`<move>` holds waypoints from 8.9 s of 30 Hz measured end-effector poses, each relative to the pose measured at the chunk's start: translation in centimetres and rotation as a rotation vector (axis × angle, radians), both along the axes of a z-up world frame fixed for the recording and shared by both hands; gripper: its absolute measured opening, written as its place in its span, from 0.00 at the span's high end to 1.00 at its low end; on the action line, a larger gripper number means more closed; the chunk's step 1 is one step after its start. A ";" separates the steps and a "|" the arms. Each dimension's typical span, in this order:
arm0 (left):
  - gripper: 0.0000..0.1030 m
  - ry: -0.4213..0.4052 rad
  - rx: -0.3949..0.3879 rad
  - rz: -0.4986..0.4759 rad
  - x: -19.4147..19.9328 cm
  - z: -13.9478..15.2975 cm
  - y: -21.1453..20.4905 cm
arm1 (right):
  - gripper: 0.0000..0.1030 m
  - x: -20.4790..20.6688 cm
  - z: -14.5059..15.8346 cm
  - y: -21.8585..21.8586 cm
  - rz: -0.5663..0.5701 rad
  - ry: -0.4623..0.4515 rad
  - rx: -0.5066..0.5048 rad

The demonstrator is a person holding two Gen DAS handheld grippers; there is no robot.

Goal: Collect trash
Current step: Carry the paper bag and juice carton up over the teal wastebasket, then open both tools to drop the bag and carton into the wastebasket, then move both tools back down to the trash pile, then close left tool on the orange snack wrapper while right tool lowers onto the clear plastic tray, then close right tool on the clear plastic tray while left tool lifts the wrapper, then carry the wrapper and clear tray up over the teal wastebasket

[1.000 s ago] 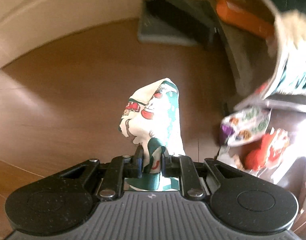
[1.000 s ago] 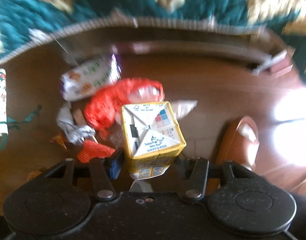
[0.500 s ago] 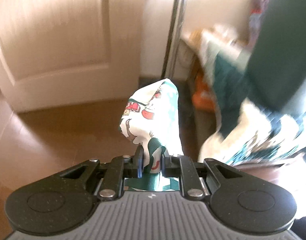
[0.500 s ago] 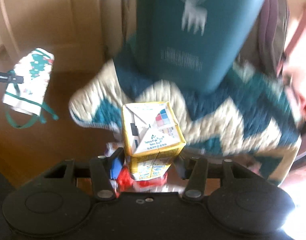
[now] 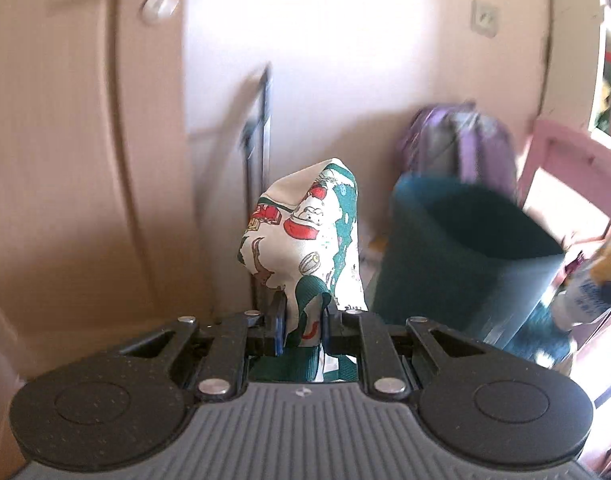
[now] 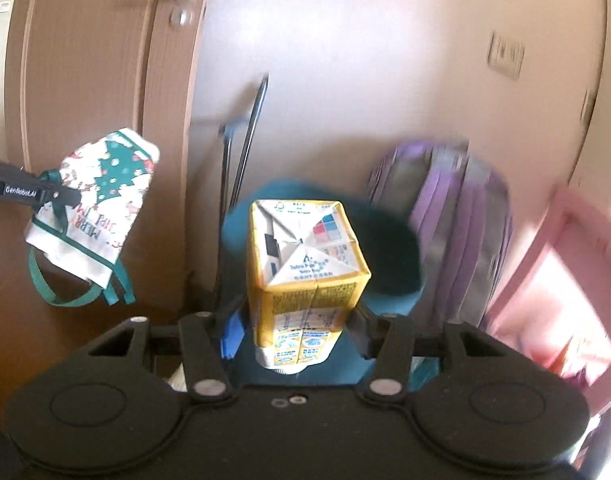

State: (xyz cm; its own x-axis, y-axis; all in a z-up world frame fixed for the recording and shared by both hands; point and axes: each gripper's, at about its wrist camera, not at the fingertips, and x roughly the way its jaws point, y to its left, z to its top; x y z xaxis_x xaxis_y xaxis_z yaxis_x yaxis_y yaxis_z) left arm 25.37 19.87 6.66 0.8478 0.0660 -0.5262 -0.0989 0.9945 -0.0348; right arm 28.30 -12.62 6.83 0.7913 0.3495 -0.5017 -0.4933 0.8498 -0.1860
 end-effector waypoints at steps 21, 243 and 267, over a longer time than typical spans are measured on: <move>0.84 -0.039 0.024 -0.207 15.2 4.7 -17.3 | 0.52 11.1 0.5 0.7 -0.100 0.017 -0.044; 0.68 0.288 0.209 -0.163 -1.5 -30.7 1.0 | 0.61 -4.7 -27.5 1.3 -0.394 0.701 0.084; 0.68 -0.169 0.206 -0.175 -2.0 -1.0 -7.5 | 0.61 -1.8 2.6 0.5 -0.139 0.036 0.203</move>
